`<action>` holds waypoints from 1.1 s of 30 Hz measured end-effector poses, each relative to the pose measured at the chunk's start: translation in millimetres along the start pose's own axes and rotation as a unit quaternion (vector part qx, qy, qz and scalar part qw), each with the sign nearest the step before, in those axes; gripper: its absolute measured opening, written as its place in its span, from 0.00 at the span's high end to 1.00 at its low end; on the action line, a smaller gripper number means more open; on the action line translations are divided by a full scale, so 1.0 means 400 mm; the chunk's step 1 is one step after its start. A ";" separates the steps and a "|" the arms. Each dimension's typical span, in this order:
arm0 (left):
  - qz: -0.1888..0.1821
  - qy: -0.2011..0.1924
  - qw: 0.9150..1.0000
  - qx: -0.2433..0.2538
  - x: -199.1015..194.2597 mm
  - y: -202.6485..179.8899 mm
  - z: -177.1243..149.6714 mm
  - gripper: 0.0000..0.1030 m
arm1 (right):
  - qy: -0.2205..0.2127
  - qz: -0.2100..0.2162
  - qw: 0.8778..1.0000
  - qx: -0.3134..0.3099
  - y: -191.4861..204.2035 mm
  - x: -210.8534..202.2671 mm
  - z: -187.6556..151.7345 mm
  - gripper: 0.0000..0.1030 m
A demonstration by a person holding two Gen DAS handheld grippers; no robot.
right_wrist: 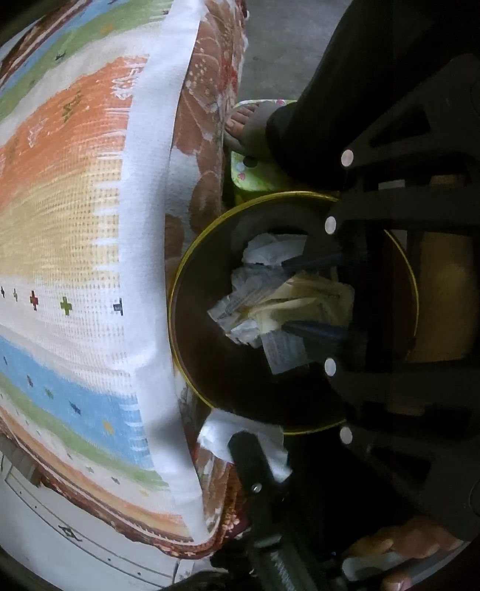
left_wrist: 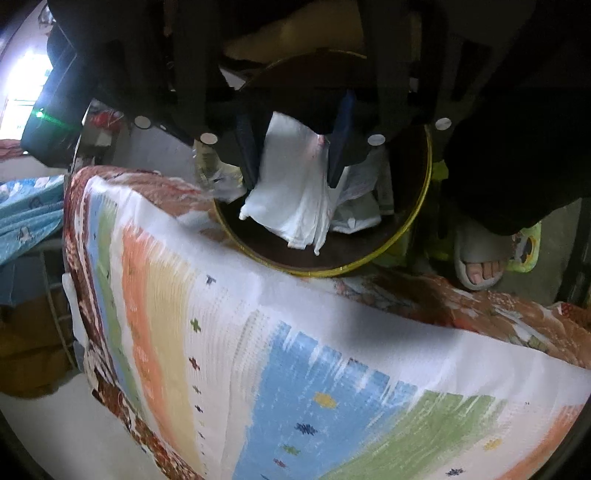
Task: Collect trash
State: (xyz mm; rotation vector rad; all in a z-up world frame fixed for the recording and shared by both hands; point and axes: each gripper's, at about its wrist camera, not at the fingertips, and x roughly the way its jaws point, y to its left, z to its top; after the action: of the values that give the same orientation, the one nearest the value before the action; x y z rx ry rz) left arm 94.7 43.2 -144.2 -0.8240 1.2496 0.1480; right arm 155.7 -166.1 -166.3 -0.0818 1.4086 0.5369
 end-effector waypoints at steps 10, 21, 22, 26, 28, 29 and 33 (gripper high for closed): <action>0.000 -0.019 1.000 0.012 -0.025 -0.015 0.004 0.61 | -0.005 0.003 1.000 0.001 -0.005 -0.006 0.002 0.60; 0.016 -0.045 0.997 0.054 -0.074 -0.041 -0.008 0.59 | -0.039 -0.001 0.999 -0.019 0.011 -0.064 -0.009 0.59; 0.014 -0.045 0.997 0.057 -0.079 -0.043 -0.011 0.57 | -0.043 0.002 0.999 -0.019 0.011 -0.073 -0.011 0.59; 0.016 -0.056 0.996 0.073 -0.102 -0.054 -0.026 0.53 | -0.073 0.012 0.997 -0.029 0.013 -0.135 -0.029 0.51; 0.017 -0.061 0.995 0.083 -0.114 -0.060 -0.034 0.52 | -0.093 0.001 0.995 -0.042 0.018 -0.166 -0.037 0.51; 0.018 -0.065 0.994 0.089 -0.121 -0.064 -0.038 0.52 | -0.103 -0.008 0.993 -0.051 0.022 -0.181 -0.042 0.51; 0.012 -0.084 0.990 0.113 -0.162 -0.079 -0.060 0.49 | -0.128 -0.019 0.989 -0.069 0.029 -0.222 -0.058 0.46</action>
State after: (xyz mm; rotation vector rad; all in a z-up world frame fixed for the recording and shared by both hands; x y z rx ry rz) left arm 70.3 26.9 -74.2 -0.5887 1.0953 0.0909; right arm 124.0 -191.8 -83.3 -0.1458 1.1170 0.5909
